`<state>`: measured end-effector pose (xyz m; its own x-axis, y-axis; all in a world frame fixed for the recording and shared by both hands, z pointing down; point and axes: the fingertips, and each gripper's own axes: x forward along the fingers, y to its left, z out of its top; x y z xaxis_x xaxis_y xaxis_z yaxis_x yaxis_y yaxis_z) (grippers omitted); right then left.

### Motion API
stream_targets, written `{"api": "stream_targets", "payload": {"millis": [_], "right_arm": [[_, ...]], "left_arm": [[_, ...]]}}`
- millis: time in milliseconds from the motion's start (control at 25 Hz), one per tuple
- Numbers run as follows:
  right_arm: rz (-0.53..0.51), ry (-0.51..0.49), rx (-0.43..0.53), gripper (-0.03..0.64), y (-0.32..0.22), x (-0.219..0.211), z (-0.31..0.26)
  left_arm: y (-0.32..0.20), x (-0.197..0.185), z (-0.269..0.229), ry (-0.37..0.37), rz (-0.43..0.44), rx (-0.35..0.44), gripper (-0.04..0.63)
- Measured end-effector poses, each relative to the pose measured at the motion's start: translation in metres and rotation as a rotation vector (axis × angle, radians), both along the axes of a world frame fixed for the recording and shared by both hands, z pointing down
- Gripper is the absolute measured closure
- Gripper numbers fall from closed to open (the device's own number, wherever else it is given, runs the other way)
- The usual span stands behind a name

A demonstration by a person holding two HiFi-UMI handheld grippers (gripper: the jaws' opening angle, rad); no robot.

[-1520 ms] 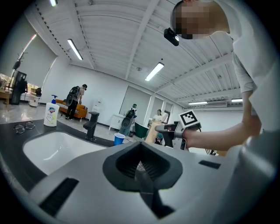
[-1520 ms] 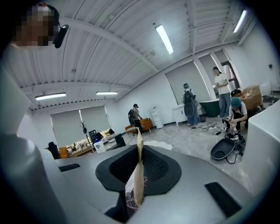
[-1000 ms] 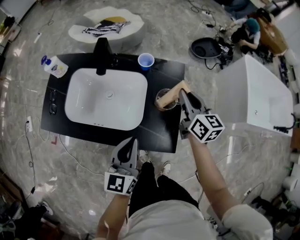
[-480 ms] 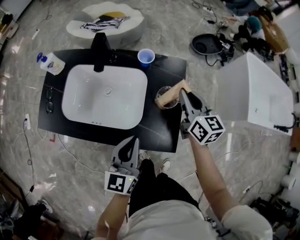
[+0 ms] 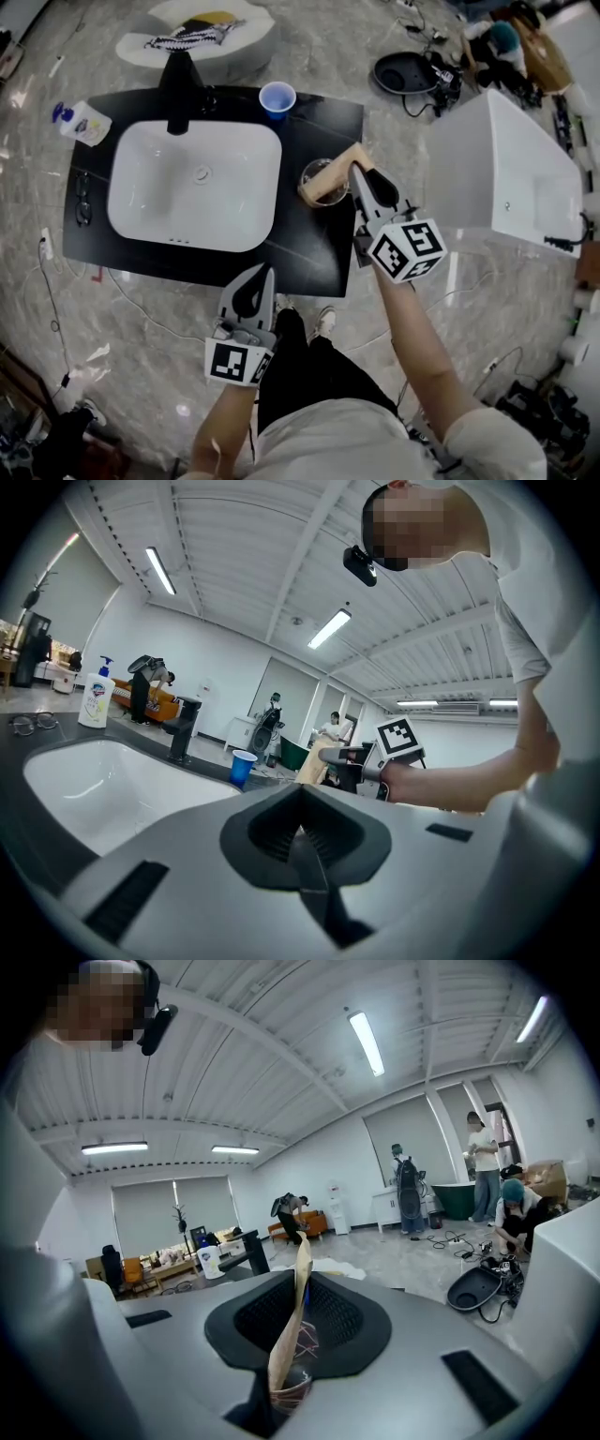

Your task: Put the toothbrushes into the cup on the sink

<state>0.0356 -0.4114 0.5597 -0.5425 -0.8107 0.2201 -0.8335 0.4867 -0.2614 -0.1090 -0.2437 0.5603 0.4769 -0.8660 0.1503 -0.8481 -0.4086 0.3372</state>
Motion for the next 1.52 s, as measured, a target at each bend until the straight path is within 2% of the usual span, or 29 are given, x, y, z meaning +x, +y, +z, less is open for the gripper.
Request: {"api": "stream_targets", "payload": {"millis": [800,1000,1200,1520], "right_arm": [[0.003,0.109,-0.054,0.518,-0.002,0.012,0.017],[0.022,0.116,-0.065,0.510,-0.003,0.019,0.019],[0.023,0.121,-0.092,0.471,-0.005,0.023,0.021],[0.052,0.113,-0.109,0.466,0.000,0.039,0.027]], "left_arm": [[0.017,0.008,0.004,0.031,0.002,-0.029,0.594],[0.014,0.017,-0.001,0.032,0.016,-0.010,0.594],[0.013,0.018,-0.007,0.029,0.017,0.000,0.594],[0.022,0.021,-0.014,0.017,0.007,0.010,0.594]]}}
